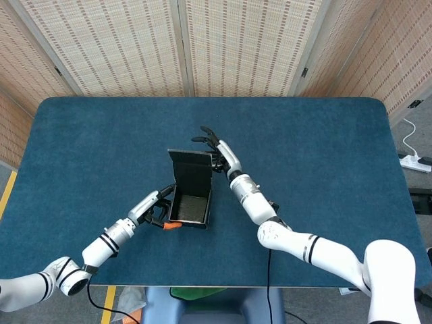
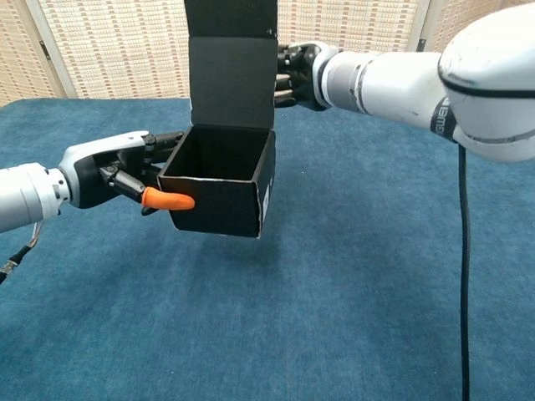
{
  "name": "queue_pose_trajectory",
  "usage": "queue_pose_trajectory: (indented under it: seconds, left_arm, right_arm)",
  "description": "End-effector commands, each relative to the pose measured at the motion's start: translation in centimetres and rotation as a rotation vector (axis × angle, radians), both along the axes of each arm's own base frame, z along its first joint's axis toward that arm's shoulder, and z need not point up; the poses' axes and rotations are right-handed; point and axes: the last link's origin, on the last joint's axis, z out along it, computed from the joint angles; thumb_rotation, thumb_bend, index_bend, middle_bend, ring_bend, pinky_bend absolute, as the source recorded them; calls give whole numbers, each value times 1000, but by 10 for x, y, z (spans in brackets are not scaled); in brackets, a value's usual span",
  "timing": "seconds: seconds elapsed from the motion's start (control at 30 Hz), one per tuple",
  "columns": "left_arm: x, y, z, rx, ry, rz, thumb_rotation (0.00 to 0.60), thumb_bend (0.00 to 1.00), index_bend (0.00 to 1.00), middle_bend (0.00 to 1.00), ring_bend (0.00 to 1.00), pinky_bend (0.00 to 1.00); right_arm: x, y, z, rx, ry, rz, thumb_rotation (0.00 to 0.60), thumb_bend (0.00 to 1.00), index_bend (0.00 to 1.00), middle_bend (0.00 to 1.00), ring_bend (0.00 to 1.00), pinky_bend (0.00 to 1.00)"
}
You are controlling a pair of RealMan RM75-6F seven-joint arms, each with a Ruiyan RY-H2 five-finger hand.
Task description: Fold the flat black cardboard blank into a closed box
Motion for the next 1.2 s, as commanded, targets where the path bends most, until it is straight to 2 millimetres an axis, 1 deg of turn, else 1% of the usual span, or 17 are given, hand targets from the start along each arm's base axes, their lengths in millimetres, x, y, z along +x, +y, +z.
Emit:
queue_pose_trajectory:
  seconds: [0.03, 0.17, 0.27, 0.43, 0.6, 0.7, 0.8, 0.87, 0.93, 1.03, 1.1, 1.2]
  left_arm:
    - [-2, 2, -5, -2, 23, 19, 600, 241, 540, 565, 680, 777]
    - [-5, 4, -11, -8, 57, 37, 600, 241, 536, 562, 680, 777]
    - [-9, 5, -17, -2, 83, 63, 600, 240, 535, 561, 679, 777]
    - [-15, 7, -29, 22, 128, 103, 600, 241, 534, 562, 681, 777]
    - [-17, 8, -39, 45, 157, 148, 600, 240, 522, 561, 689, 779]
    - [-18, 8, -41, 63, 175, 166, 600, 239, 490, 544, 692, 780]
    - [-19, 7, -40, 70, 192, 172, 600, 238, 385, 464, 692, 777]
    - [-20, 6, -38, 60, 220, 165, 600, 234, 268, 370, 692, 766]
    - [-20, 5, -36, 63, 230, 162, 600, 230, 128, 272, 692, 742]
    - [-20, 4, -35, 67, 237, 160, 600, 230, 45, 222, 692, 727]
    - [-19, 0, -33, 84, 256, 145, 600, 230, 5, 181, 692, 717]
    - [-20, -5, -30, 95, 313, 132, 600, 227, 0, 137, 691, 715]
  right_arm:
    - [10, 12, 8, 32, 2, 75, 600, 0, 35, 202, 649, 1000]
    - [15, 34, 6, 72, 77, 190, 600, 0, 52, 234, 656, 1000]
    - [13, 48, 2, 66, 190, 295, 600, 0, 63, 265, 673, 1000]
    - [5, 58, -8, -11, 366, 396, 600, 0, 80, 291, 697, 1000]
    - [-1, 70, -21, -51, 480, 443, 600, 0, 84, 307, 704, 1000]
    - [-2, 75, -27, -75, 528, 465, 600, 0, 85, 308, 705, 1000]
    - [-3, 76, -28, -101, 556, 474, 600, 0, 90, 307, 705, 1000]
    - [-3, 77, -28, -116, 571, 478, 600, 0, 95, 305, 705, 1000]
    - [-3, 77, -29, -128, 585, 485, 600, 0, 98, 301, 705, 1000]
    - [-2, 77, -30, -136, 592, 486, 600, 0, 102, 300, 705, 1000]
    - [-1, 76, -34, -164, 624, 499, 600, 0, 106, 300, 705, 1000]
    - [3, 78, -41, -181, 643, 503, 600, 0, 113, 300, 705, 1000]
